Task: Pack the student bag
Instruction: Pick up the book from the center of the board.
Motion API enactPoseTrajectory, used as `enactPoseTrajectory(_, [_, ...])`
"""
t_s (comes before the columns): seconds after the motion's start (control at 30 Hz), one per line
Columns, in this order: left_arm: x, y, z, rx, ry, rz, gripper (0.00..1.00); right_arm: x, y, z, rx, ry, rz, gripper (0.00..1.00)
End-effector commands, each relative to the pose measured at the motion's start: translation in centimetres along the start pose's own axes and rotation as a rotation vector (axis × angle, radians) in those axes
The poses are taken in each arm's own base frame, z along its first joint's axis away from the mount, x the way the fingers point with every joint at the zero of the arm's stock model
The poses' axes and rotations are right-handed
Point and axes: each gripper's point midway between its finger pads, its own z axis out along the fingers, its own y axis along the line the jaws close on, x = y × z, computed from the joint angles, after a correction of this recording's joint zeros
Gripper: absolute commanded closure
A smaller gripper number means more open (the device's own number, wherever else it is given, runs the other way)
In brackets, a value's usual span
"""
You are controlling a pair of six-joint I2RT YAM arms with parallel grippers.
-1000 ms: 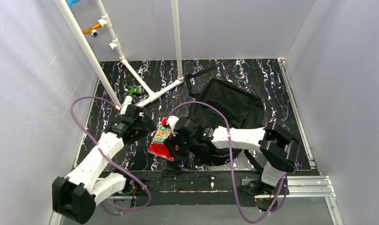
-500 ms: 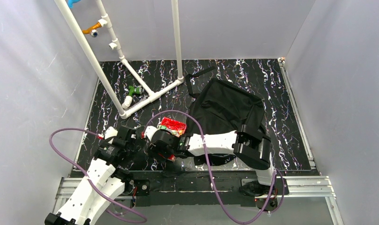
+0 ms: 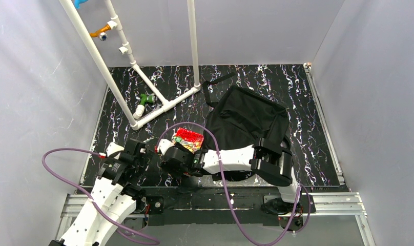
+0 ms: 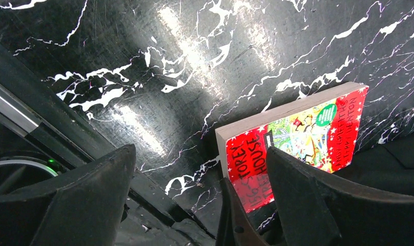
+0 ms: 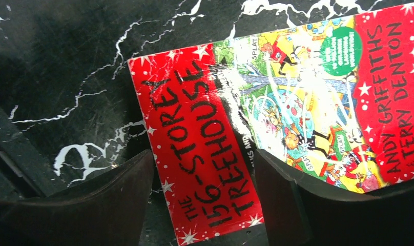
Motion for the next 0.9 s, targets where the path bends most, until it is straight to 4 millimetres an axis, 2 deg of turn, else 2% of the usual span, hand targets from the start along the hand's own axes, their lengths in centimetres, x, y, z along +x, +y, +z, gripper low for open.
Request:
enactPoseTrajectory(0.0, [0.8, 1.7, 0.1, -0.081, 0.035, 0.001, 0.02, 1.0, -0.4, 0.3, 0.068, 0.001, -0.043, 0.19])
enactPoseTrajectory(0.1, [0.7, 1.6, 0.2, -0.085, 0.030, 0.006, 0.02, 1.3, 0.6, 0.5, 0.046, 0.007, -0.072, 0.12])
enactPoseTrajectory(0.17, [0.6, 1.5, 0.3, -0.084, 0.026, 0.013, 0.02, 1.6, 0.6, 0.8, 0.072, 0.020, -0.094, 0.11])
enactPoseTrajectory(0.23, [0.8, 1.5, 0.6, -0.089, 0.032, 0.019, 0.02, 2.1, -0.3, 1.0, 0.141, 0.031, -0.111, 0.14])
enactPoseTrajectory(0.37, [1.6, 1.7, 0.9, -0.102, 0.069, 0.033, 0.02, 2.1, -1.3, 0.7, 0.199, 0.014, -0.122, 0.31])
enactPoseTrajectory(0.53, [2.2, 1.2, 1.2, -0.079, 0.097, 0.042, 0.02, 1.2, 0.4, 0.4, 0.089, -0.017, -0.102, 0.57])
enactPoseTrajectory(0.7, [3.6, -0.6, 1.5, 0.011, 0.161, 0.054, 0.02, 0.8, 1.6, 0.3, -0.036, -0.029, -0.004, 0.98])
enactPoseTrajectory(0.87, [4.4, -1.3, 1.4, 0.038, 0.209, 0.056, 0.02, 0.0, 1.2, -0.2, -0.115, -0.034, 0.085, 0.99])
